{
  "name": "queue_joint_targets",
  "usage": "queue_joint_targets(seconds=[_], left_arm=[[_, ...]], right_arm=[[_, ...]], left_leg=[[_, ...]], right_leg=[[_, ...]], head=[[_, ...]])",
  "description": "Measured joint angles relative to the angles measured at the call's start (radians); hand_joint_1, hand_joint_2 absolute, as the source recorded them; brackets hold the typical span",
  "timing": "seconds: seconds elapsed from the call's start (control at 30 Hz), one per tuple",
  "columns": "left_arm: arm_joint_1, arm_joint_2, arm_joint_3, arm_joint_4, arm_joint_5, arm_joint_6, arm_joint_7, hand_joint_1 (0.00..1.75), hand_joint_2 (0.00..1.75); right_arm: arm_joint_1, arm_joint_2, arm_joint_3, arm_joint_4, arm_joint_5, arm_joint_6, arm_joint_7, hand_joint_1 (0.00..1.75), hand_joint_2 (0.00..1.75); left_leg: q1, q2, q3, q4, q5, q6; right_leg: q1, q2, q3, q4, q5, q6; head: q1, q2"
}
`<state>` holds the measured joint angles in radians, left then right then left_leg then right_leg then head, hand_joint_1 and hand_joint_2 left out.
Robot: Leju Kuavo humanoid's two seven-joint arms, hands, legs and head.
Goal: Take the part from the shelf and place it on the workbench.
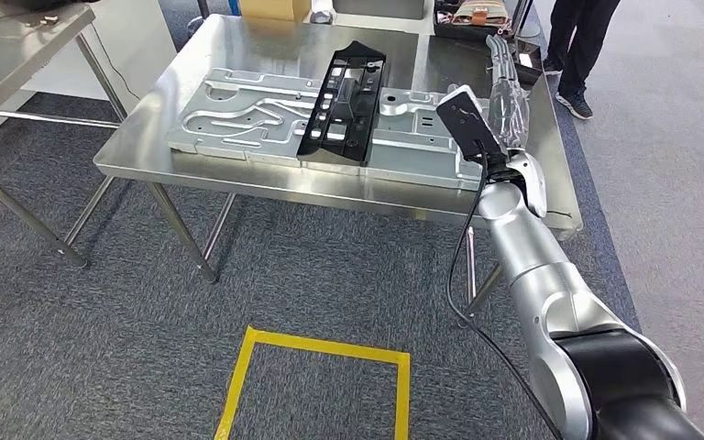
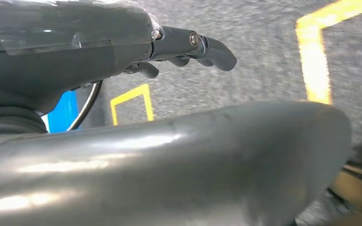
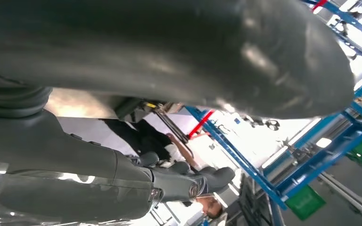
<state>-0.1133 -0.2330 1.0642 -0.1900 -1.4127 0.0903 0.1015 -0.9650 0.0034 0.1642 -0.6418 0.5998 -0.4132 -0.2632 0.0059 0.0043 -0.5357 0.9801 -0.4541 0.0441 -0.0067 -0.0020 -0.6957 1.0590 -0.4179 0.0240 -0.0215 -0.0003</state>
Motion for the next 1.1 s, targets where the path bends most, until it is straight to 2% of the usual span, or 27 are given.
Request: queue_joint_targets(seconds=[0.07,0.1,0.13,0.17,0.2,0.23,0.3,0.33,0.37,0.43,0.47,0.5,0.57,0.6,0.63,0.67,0.7,0.73,0.77,0.8,0.83,0.97,1.1], left_arm=[[0.000,0.000,0.000,0.000,0.000,0.000,0.000,0.00,0.00],[0.001,0.000,0.001,0.000,0.000,0.000,0.000,0.00,0.00],[0.003,0.000,0.001,0.000,0.001,0.000,0.001,0.00,0.00],[0.004,0.000,0.002,0.000,0.002,0.001,0.001,0.00,0.00],[0.006,0.000,0.003,0.000,0.004,0.003,0.002,0.00,0.00],[0.006,0.000,0.005,0.000,0.007,0.005,0.003,0.00,0.00],[0.006,0.000,0.011,0.000,0.010,0.010,0.003,0.00,0.00],[0.006,0.001,0.014,0.000,0.012,0.012,0.003,0.00,0.00],[0.006,0.001,0.017,0.000,0.015,0.014,0.003,0.00,0.00],[0.007,0.002,0.021,0.000,0.023,0.017,0.001,0.00,0.00],[0.008,0.002,0.024,0.000,0.025,0.018,0.000,0.00,0.00],[0.008,0.002,0.026,0.000,0.028,0.020,-0.001,0.00,0.00],[0.010,0.002,0.030,0.000,0.029,0.022,-0.001,0.00,0.00],[0.010,0.002,0.033,0.000,0.030,0.024,-0.001,0.00,0.00],[0.011,0.002,0.036,0.000,0.031,0.025,-0.001,0.00,0.00],[0.012,0.002,0.039,0.000,0.032,0.026,-0.001,0.00,0.00],[0.014,0.002,0.041,0.000,0.034,0.028,-0.001,0.00,0.00],[0.015,0.002,0.043,0.000,0.036,0.029,-0.001,0.00,0.00],[0.015,0.003,0.043,0.000,0.037,0.029,-0.001,0.00,0.00],[0.016,0.004,0.043,0.000,0.038,0.030,-0.001,0.00,0.00],[0.016,0.004,0.043,0.000,0.038,0.031,-0.001,0.00,0.00],[0.014,0.004,0.044,0.000,0.038,0.031,-0.001,0.00,0.00],[0.013,0.004,0.044,0.000,0.039,0.031,-0.001,0.00,0.00]], right_arm=[[0.038,-0.010,-0.019,-0.027,-0.007,-0.023,-0.012,0.00,0.00],[0.069,-0.015,-0.033,-0.047,-0.011,-0.041,-0.023,0.00,0.00],[0.105,-0.022,-0.049,-0.068,-0.014,-0.062,-0.037,0.00,0.00],[0.145,-0.028,-0.068,-0.092,-0.018,-0.084,-0.052,0.00,0.00],[0.185,-0.034,-0.089,-0.119,-0.022,-0.106,-0.068,0.00,0.00],[0.222,-0.041,-0.112,-0.148,-0.027,-0.126,-0.084,0.00,0.00],[0.284,-0.055,-0.160,-0.208,-0.038,-0.156,-0.111,0.00,0.00],[0.312,-0.064,-0.185,-0.237,-0.041,-0.169,-0.121,0.00,0.00],[0.339,-0.072,-0.211,-0.264,-0.042,-0.182,-0.127,0.00,0.00],[0.393,-0.083,-0.266,-0.309,-0.048,-0.209,-0.133,0.00,0.00],[0.418,-0.087,-0.294,-0.328,-0.057,-0.221,-0.135,0.00,0.00],[0.446,-0.088,-0.324,-0.346,-0.072,-0.234,-0.140,0.00,0.00],[0.514,-0.091,-0.388,-0.378,-0.122,-0.258,-0.159,0.00,0.00],[0.555,-0.092,-0.427,-0.390,-0.156,-0.268,-0.176,0.00,0.00],[0.599,-0.093,-0.468,-0.398,-0.194,-0.274,-0.196,0.00,0.00],[0.641,-0.092,-0.512,-0.402,-0.235,-0.277,-0.220,0.00,0.00],[0.681,-0.091,-0.559,-0.402,-0.277,-0.278,-0.248,0.00,0.00],[0.717,-0.089,-0.607,-0.399,-0.317,-0.276,-0.277,0.00,0.00],[0.747,-0.086,-0.656,-0.392,-0.350,-0.273,-0.306,0.00,0.00],[0.773,-0.082,-0.701,-0.384,-0.375,-0.268,-0.332,0.00,0.00],[0.792,-0.078,-0.738,-0.376,-0.389,-0.264,-0.351,0.00,0.00],[0.834,-0.066,-0.832,-0.351,-0.398,-0.261,-0.373,0.00,0.00],[0.845,-0.065,-0.875,-0.338,-0.393,-0.263,-0.370,0.00,0.00]], left_leg=[[-0.001,0.001,-0.029,0.000,0.024,0.007],[-0.002,-0.001,-0.044,0.001,0.036,0.007],[-0.002,-0.002,-0.058,0.002,0.046,0.006],[-0.002,-0.004,-0.072,0.004,0.056,0.005],[-0.002,-0.005,-0.086,0.008,0.064,0.002],[-0.002,-0.006,-0.098,0.013,0.071,-0.001],[-0.006,-0.007,-0.117,0.025,0.082,-0.010],[-0.007,-0.007,-0.122,0.029,0.086,-0.015],[-0.007,-0.006,-0.124,0.029,0.091,-0.021],[-0.005,-0.005,-0.129,0.031,0.092,-0.033],[-0.004,-0.005,-0.137,0.045,0.074,-0.039],[-0.003,-0.005,-0.150,0.079,0.039,-0.044],[0.001,-0.005,-0.187,0.201,-0.055,-0.052],[0.002,-0.005,-0.202,0.265,-0.087,-0.055],[0.003,-0.005,-0.205,0.307,-0.097,-0.057],[0.003,-0.005,-0.190,0.311,-0.089,-0.056],[0.003,-0.005,-0.152,0.273,-0.068,-0.053],[0.001,-0.006,-0.098,0.200,-0.048,-0.046],[-0.001,-0.008,-0.042,0.121,-0.039,-0.038],[-0.004,-0.008,-0.001,0.059,-0.033,-0.032],[-0.007,-0.009,0.022,0.021,-0.035,-0.026],[-0.010,-0.005,0.023,-0.003,-0.034,-0.027],[-0.016,-0.002,0.019,0.001,-0.030,-0.018]], right_leg=[[-0.003,0.002,-0.034,0.128,-0.102,0.005],[-0.005,0.002,-0.043,0.189,-0.130,0.008],[-0.006,0.002,-0.041,0.225,-0.133,0.010],[-0.007,0.002,-0.022,0.228,-0.116,0.010],[-0.007,0.002,0.014,0.195,-0.091,0.009],[-0.007,0.001,0.067,0.133,-0.074,0.005],[-0.002,0.000,0.165,-0.003,-0.081,-0.002],[0.000,-0.001,0.191,-0.045,-0.093,-0.006],[0.003,-0.001,0.199,-0.063,-0.100,-0.010],[0.002,-0.002,0.192,-0.070,-0.089,-0.024],[0.000,-0.003,0.186,-0.072,-0.081,-0.031],[-0.002,-0.005,0.179,-0.075,-0.071,-0.037],[-0.003,-0.009,0.162,-0.074,-0.057,-0.042],[-0.002,-0.012,0.153,-0.074,-0.051,-0.041],[-0.001,-0.015,0.145,-0.073,-0.045,-0.040],[0.000,-0.018,0.138,-0.072,-0.041,-0.038],[0.001,-0.020,0.134,-0.071,-0.038,-0.037],[0.002,-0.021,0.131,-0.070,-0.036,-0.034],[0.003,-0.022,0.128,-0.069,-0.033,-0.032],[0.004,-0.022,0.127,-0.068,-0.031,-0.028],[0.003,-0.021,0.126,-0.068,-0.028,-0.024],[0.000,-0.013,0.120,-0.066,-0.024,-0.018],[-0.005,-0.009,0.118,-0.069,-0.014,-0.005]], head=[[0.000,0.000],[0.000,0.000],[0.000,0.000],[0.000,0.000],[0.000,0.000],[0.000,0.000],[0.000,0.000],[-0.001,0.000],[-0.001,0.000],[-0.001,0.000],[-0.001,0.000],[-0.001,0.000],[-0.001,0.000],[-0.001,0.000],[-0.001,0.000],[-0.001,0.000],[-0.001,0.000],[-0.001,0.000],[-0.001,0.000],[-0.001,0.000],[-0.001,0.000],[-0.001,0.000],[-0.001,0.000]])
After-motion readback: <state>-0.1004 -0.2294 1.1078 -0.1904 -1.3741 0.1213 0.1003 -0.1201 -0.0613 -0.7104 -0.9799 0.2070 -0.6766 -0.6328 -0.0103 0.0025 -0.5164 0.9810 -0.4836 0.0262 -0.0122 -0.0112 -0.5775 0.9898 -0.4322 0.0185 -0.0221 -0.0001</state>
